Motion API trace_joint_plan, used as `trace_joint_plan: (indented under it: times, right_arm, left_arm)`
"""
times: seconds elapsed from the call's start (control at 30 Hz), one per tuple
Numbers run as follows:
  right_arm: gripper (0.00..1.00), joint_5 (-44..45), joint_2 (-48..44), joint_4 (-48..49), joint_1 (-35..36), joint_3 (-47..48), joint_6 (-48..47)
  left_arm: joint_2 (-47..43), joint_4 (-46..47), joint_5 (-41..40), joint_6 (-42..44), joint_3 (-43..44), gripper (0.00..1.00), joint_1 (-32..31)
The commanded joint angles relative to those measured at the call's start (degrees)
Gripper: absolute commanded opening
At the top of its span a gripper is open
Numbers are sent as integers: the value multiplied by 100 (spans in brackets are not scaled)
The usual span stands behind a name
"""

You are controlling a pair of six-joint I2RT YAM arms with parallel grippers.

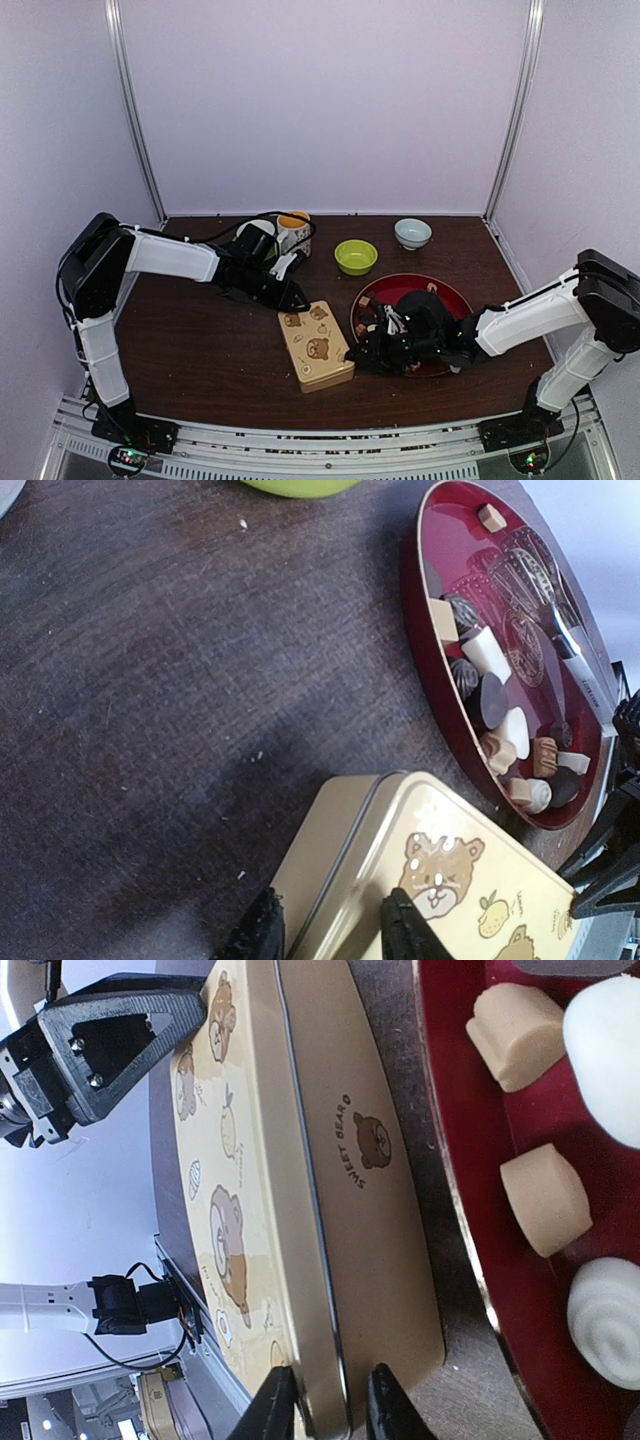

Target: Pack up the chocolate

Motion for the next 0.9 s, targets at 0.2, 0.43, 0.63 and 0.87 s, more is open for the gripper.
trace_joint_plan:
  times: [0.2, 0.43, 0.63, 0.87]
  right_arm:
    - [18, -220, 376, -268, 36, -216, 39]
    - [33, -25, 153, -1217, 40, 222, -504]
    - [35, 150, -50, -2032, 45, 553, -951]
    - [35, 490, -299, -2769, 61, 1032, -1638]
  left_arm:
    - [58, -314, -43, -143, -397, 34, -142]
    - [-279, -471, -284, -72, -119, 40, -140]
    - [-440, -752, -521, 46, 223, 44, -149]
    - [-852, -698, -735, 131, 241, 56, -141]
